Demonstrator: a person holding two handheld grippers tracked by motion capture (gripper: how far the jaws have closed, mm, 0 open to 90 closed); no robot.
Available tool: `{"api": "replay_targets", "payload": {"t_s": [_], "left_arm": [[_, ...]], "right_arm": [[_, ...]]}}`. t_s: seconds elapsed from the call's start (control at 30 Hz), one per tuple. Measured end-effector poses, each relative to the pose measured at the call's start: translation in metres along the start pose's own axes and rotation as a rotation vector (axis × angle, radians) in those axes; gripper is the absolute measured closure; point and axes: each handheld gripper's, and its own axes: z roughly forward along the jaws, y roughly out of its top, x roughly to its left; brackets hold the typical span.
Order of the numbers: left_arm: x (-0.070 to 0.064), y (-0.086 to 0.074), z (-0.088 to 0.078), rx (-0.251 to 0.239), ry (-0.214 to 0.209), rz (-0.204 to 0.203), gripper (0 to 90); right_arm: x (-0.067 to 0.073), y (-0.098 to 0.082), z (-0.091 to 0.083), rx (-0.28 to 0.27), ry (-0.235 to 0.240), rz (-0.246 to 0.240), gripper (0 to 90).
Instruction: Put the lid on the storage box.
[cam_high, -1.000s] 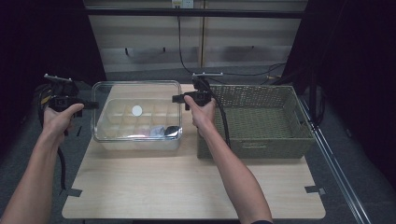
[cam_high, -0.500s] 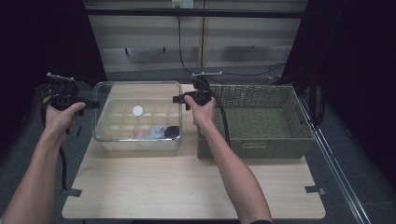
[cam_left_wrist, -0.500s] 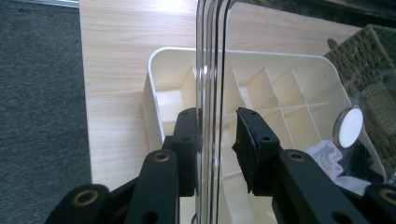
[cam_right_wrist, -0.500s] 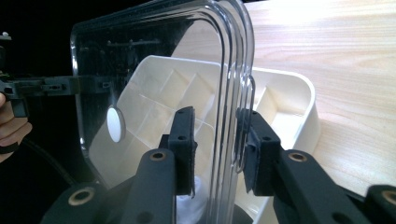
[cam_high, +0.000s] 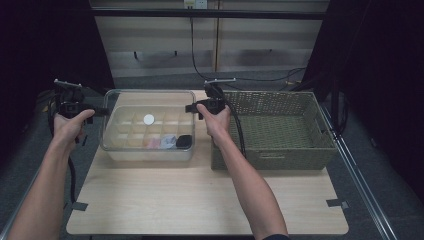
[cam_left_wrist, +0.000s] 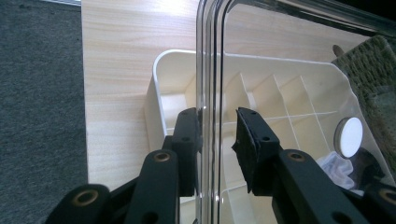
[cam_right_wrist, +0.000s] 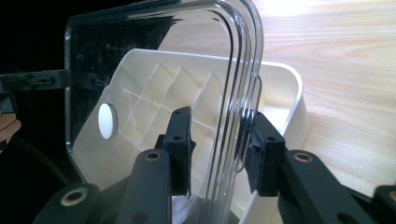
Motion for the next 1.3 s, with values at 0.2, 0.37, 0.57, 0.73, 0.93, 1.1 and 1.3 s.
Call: {"api": "replay_targets", "payload": {"t_s": [0.2,0.37,0.57,0.73,0.93,1.1,1.3], "left_arm": [[0.003,-0.001,0.005,0.006,-0.002,-0.004,69.6],[0.003,-0.001,0.009,0.018,0.010,-0.006,68.2],[0.006,-0.004,0.013,0.022,0.002,-0.010,66.7],[0.006,-0.005,0.015,0.027,0.008,-0.015,64.9],[0.008,-0.006,0.015,0.046,0.006,0.009,66.8],[0.010,-0.005,0.017,0.041,-0.001,-0.016,69.5],[0.015,-0.007,0.019,0.044,-0.022,-0.030,70.1]], "right_arm": [[-0.001,0.001,0.007,0.022,-0.028,0.003,61.9],[-0.004,0.000,0.010,0.024,-0.031,0.022,61.3],[-0.004,0.000,0.013,0.027,-0.042,0.030,60.8],[-0.003,0.001,0.014,0.037,-0.059,0.033,59.8],[-0.003,0.003,0.018,0.058,-0.085,0.037,57.3],[0.000,0.004,0.021,0.075,-0.118,0.040,53.1],[0.003,0.006,0.027,0.110,-0.161,0.031,48.7]]}}
